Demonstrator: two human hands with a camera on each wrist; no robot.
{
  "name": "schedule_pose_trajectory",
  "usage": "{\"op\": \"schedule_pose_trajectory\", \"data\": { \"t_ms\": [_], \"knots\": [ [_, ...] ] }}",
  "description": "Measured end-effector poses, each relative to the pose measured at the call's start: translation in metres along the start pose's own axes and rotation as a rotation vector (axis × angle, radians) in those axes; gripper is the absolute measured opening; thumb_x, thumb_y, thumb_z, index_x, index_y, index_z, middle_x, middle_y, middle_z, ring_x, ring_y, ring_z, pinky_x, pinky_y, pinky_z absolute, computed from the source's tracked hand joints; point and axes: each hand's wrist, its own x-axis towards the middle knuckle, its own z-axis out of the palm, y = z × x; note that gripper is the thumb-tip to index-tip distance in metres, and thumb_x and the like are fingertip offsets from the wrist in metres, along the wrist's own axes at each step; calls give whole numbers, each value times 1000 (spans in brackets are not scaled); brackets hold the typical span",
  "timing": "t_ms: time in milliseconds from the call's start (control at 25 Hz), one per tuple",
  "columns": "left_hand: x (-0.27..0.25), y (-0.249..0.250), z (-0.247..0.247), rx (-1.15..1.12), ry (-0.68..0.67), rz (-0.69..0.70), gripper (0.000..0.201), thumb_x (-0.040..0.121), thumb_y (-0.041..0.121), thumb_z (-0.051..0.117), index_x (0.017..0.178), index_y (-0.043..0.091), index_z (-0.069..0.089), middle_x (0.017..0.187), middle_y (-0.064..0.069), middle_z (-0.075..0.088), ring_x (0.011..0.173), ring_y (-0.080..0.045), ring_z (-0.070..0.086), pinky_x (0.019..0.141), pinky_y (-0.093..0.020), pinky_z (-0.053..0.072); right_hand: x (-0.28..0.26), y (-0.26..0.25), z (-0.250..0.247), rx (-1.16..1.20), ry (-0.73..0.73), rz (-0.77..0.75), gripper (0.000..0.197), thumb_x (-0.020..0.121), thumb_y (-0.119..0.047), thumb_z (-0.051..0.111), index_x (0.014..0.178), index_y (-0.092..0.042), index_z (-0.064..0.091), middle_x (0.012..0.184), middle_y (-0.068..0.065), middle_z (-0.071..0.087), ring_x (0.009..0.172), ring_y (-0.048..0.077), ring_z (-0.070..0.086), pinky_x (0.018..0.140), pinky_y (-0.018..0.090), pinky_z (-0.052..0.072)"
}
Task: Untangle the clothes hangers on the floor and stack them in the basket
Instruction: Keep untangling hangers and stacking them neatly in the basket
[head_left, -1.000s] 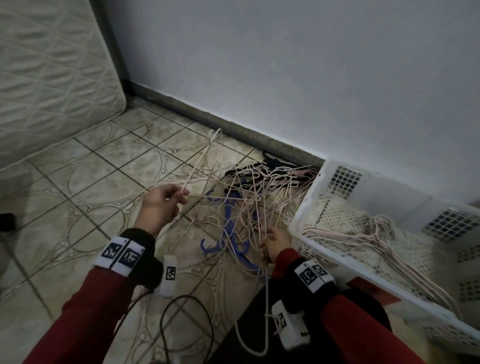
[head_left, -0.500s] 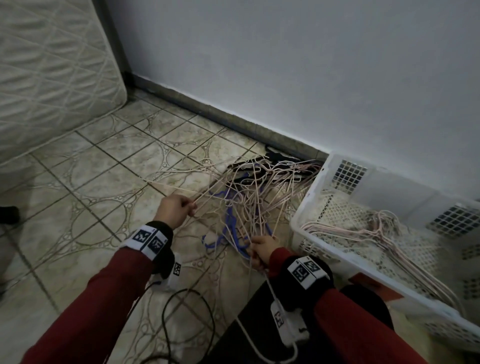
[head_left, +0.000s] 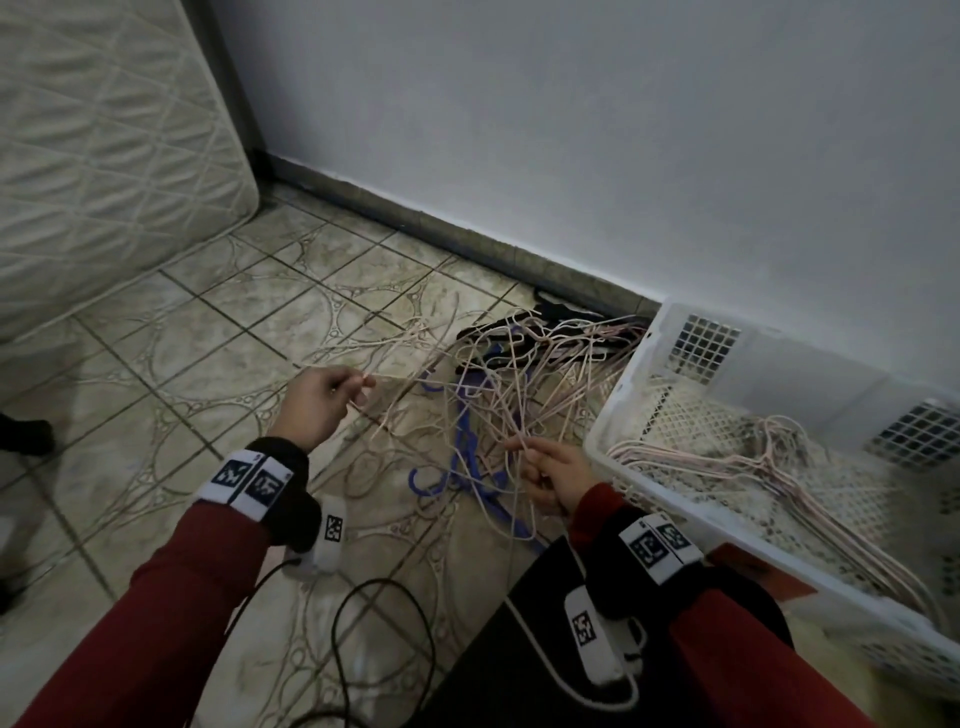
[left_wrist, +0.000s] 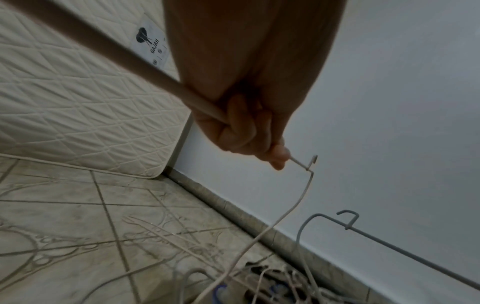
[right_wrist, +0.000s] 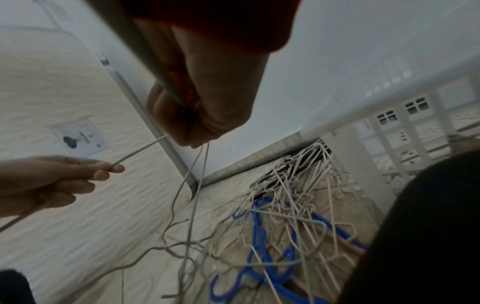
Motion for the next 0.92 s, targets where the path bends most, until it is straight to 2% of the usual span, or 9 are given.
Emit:
{"op": "schedule_pose_trajectory", "data": {
  "t_ms": [80, 200, 280, 400, 520, 680, 800, 920],
  "knots": [
    [0, 17, -7, -196, 25, 8, 20, 95, 6, 43, 85, 8, 60, 66, 5, 59, 37, 5, 48, 34, -3, 29, -10, -17, -1, 34, -33, -76, 27, 97, -1, 24, 106, 0, 50, 38, -8, 39, 21, 1, 23, 29, 4, 21],
    [2, 40, -12, -341, 37, 92, 24, 96, 8, 41, 84, 15, 62, 52, 19, 60, 36, 5, 45, 35, -1, 27, -31, -44, -4, 67, -48, -191, 31, 96, -3, 24, 95, -7, 55, 40, -8, 38, 22, 0, 23, 31, 3, 20],
    [4, 56, -13, -368, 62, 163, 28, 96, 10, 42, 83, 24, 62, 53, 22, 59, 39, 6, 46, 37, -1, 28, -47, -63, -10, 89, -39, -263, 32, 96, -3, 24, 94, -8, 56, 42, -8, 38, 22, 0, 23, 32, 3, 19],
    [4, 81, -11, -374, 114, 314, 23, 95, 11, 43, 90, 23, 63, 58, 17, 59, 43, 4, 44, 40, -3, 29, -67, -85, -22, 109, -24, -343, 31, 95, -5, 25, 95, -7, 55, 44, -9, 37, 22, -1, 22, 33, 1, 20],
    [5, 103, 0, -471, 89, 390, 28, 96, 10, 42, 86, 28, 61, 59, 17, 57, 44, 2, 41, 41, -4, 29, -82, -100, -35, 102, 8, -411, 23, 91, -12, 34, 92, -9, 57, 46, -9, 35, 23, -1, 22, 33, 1, 21],
    [4, 126, 25, -568, 75, 396, 31, 96, 9, 39, 83, 30, 58, 63, 11, 49, 44, 3, 38, 40, -5, 28, -101, -111, -53, 136, 39, -505, 20, 78, -22, 47, 91, -10, 58, 45, -9, 36, 21, 0, 22, 34, 0, 24],
    [2, 144, 38, -674, 47, 385, 30, 97, 10, 38, 84, 28, 57, 67, 5, 44, 42, 3, 36, 36, -8, 26, -116, -123, -67, 160, 64, -590, 25, 63, -28, 58, 83, -15, 66, 45, -9, 36, 21, 0, 22, 35, 1, 28],
    [0, 162, 52, -758, -21, 323, 29, 97, 11, 37, 84, 26, 58, 67, 5, 43, 38, 3, 33, 33, -9, 23, -124, -130, -75, 175, 70, -655, 21, 64, -29, 57, 78, -19, 68, 45, -10, 37, 21, -1, 23, 36, 1, 29]
  ]
}}
